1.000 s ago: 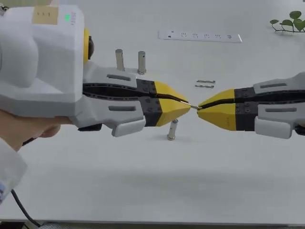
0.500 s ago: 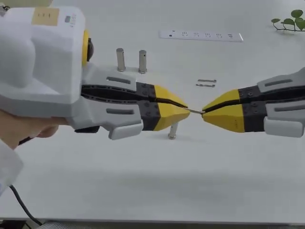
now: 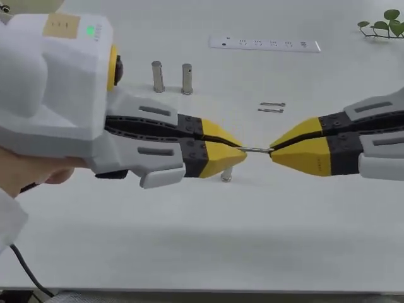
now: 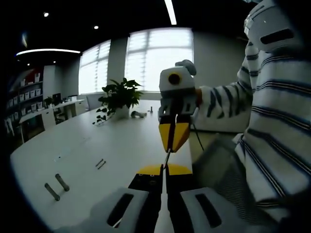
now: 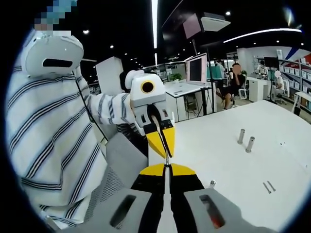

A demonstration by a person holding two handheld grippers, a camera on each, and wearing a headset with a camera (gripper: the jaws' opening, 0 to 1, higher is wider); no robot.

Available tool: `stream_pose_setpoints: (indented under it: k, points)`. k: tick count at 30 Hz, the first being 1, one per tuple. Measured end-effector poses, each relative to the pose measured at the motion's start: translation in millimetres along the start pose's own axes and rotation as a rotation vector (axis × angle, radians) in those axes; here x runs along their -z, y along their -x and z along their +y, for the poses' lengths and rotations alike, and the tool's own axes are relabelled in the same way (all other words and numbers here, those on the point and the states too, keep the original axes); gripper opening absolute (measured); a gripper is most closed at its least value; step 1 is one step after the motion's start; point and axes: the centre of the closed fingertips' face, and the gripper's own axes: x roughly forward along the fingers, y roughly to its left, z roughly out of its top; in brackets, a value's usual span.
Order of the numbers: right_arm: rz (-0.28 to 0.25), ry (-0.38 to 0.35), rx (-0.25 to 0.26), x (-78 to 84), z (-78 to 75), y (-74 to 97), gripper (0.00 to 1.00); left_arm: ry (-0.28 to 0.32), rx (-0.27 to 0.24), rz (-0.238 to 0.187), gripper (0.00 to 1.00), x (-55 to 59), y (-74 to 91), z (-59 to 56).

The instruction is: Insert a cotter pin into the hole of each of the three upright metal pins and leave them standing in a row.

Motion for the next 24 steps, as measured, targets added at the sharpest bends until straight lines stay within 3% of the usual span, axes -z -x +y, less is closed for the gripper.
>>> stream_pose_setpoints:
  k: [5, 15, 24]
  points:
    - [0.027, 0.004, -0.001, 4.8, -0.8, -0.5, 0.0, 0.003, 0.005, 0.013, 0.0, 3.0, -1.3, -1.6]
    - [0.007, -0.004, 0.011, 6.5, -7.3, 3.3, 0.0, 0.034, -0.004, -0.005, 0.0, 0.8, -2.5, 0.7]
    - [0.004, -0.002, 0.052, 15.0, -18.9, 3.5, 0.0, 0.056, -0.04, 0.009, 0.13, 6.9, -2.4, 11.2]
